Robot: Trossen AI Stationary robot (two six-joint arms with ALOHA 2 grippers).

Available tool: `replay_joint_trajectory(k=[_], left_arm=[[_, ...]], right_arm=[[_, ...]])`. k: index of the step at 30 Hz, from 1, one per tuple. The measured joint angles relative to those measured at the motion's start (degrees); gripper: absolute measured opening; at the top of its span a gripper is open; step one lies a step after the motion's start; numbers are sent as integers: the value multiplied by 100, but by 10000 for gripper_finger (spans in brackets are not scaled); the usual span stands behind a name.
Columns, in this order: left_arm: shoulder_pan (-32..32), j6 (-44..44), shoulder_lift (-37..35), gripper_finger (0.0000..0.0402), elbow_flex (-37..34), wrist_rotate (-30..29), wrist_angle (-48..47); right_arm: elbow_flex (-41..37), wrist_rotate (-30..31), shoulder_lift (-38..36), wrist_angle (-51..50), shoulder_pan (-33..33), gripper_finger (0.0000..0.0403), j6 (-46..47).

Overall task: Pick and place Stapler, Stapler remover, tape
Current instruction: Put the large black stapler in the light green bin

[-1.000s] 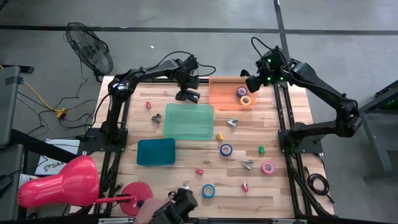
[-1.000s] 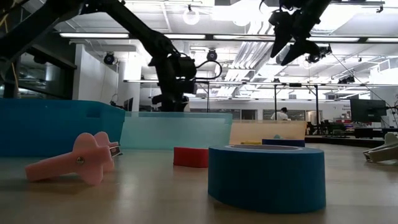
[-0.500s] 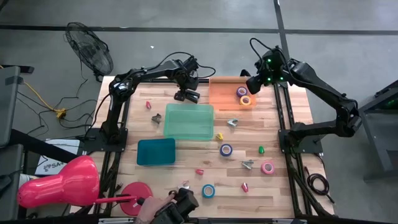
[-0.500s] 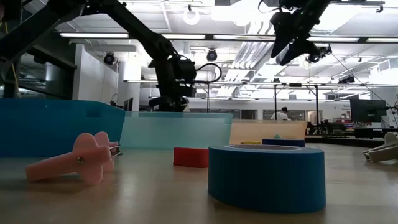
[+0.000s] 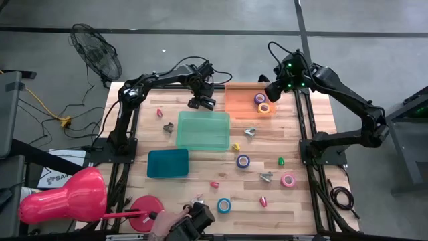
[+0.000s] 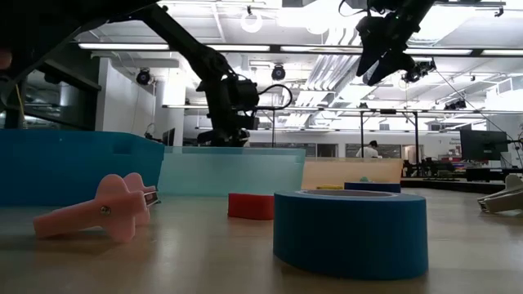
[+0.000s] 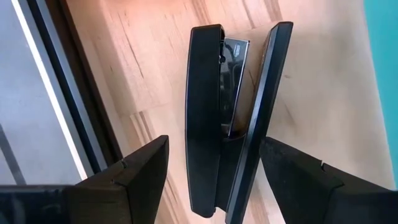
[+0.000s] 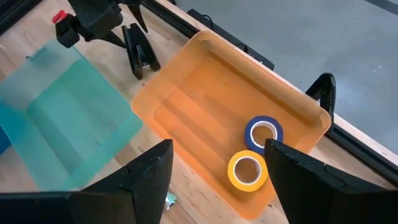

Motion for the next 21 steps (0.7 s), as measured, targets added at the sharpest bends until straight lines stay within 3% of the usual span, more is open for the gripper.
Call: replay_joint_trajectory(k=[12, 21], left_arm=[[-9, -160, 61, 252, 83, -183, -534], [-25, -183, 261, 252, 102, 31, -356]], right_arm=[[0, 2, 0, 0, 0, 245, -46], [0, 26, 0, 7, 0, 245, -85]])
